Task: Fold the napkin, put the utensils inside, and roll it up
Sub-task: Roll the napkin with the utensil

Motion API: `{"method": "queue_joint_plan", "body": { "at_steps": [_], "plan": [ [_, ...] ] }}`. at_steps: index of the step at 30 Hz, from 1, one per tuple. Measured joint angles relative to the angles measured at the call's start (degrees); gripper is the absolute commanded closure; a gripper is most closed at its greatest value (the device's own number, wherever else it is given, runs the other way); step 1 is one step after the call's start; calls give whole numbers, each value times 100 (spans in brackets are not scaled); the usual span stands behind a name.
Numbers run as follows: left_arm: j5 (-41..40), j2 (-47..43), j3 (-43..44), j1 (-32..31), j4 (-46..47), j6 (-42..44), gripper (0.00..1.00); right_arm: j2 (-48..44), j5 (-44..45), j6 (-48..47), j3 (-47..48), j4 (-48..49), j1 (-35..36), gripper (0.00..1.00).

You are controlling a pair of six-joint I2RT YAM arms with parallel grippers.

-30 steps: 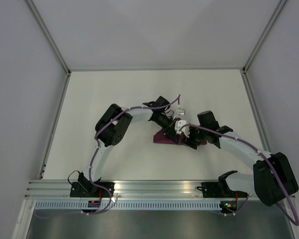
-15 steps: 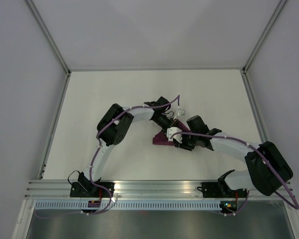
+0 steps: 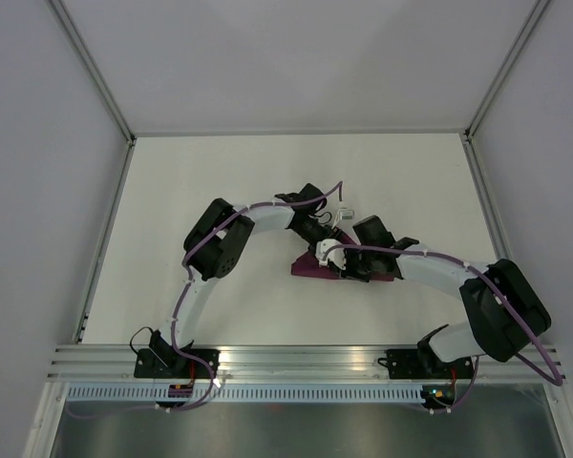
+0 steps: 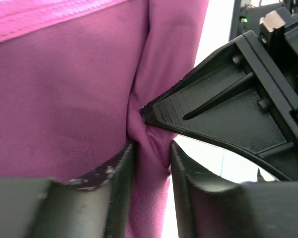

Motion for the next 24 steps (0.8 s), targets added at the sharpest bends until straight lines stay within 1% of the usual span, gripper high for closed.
{"method": "queue_joint_plan", "body": {
  "at_steps": [7,14,19,24],
  "plan": [
    [-544,-254,-24,140,50,-103,52,413,-455,-164,463,-490,-299,88],
    [-1263,-822,-479,671,704,-562,51,977,-1027,-490,1073,-1259,-645,89],
    [-1818,-1495,-942,977,1257,-868,51,1567,-1537,-741,1668,-1976,-951,89],
    [-2479,-2594,-1849,942,2055,-1123,50,2391,-2068,-1051,2505,-2994,-1266,89]
  ]
}}
